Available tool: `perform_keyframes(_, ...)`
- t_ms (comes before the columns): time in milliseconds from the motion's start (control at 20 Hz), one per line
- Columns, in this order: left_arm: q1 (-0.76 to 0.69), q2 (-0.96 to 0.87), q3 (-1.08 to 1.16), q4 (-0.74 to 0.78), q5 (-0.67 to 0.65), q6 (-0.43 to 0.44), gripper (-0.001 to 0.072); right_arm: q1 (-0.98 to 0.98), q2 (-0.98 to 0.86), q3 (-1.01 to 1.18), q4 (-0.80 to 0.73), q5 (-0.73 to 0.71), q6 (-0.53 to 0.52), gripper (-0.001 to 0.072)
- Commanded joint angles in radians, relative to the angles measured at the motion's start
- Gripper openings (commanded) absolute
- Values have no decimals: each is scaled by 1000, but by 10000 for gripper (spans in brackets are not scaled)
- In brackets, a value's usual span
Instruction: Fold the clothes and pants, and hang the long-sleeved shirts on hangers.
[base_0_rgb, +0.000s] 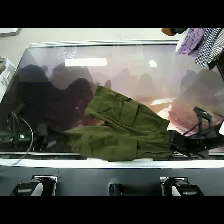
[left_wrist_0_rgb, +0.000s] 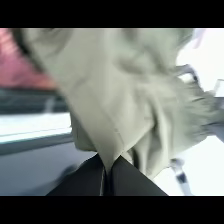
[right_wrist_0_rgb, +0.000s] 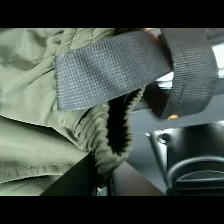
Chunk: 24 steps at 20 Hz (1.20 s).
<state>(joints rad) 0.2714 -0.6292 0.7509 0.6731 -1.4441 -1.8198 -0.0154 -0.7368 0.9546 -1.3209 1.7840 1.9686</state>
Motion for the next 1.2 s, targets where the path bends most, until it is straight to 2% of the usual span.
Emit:
perform_keyframes(0,20,-142,100,-83,101,18,10,0,-77,75,27,-31,26,47)
perform_keyframes(150,19,-316,154,-169,238,18,10,0,-212,102,28,-26,23,47)
perform_keyframes(300,-6,-476,201,-288,372,18,11,0,-300,104,31,-81,11,47)
perform_keyframes(600,-145,-808,450,-300,435,31,11,-1,-394,104,10,-270,84,47)
perform_keyframes(800,-194,-972,617,-300,505,-53,10,-1,-424,104,-95,-387,204,47)
perform_keyframes(950,-225,-1061,714,-300,577,-105,10,-1,-424,104,-172,-475,335,47)
perform_keyframes(1150,-257,-1153,759,-301,647,-182,10,-1,-438,104,-183,-580,519,48)
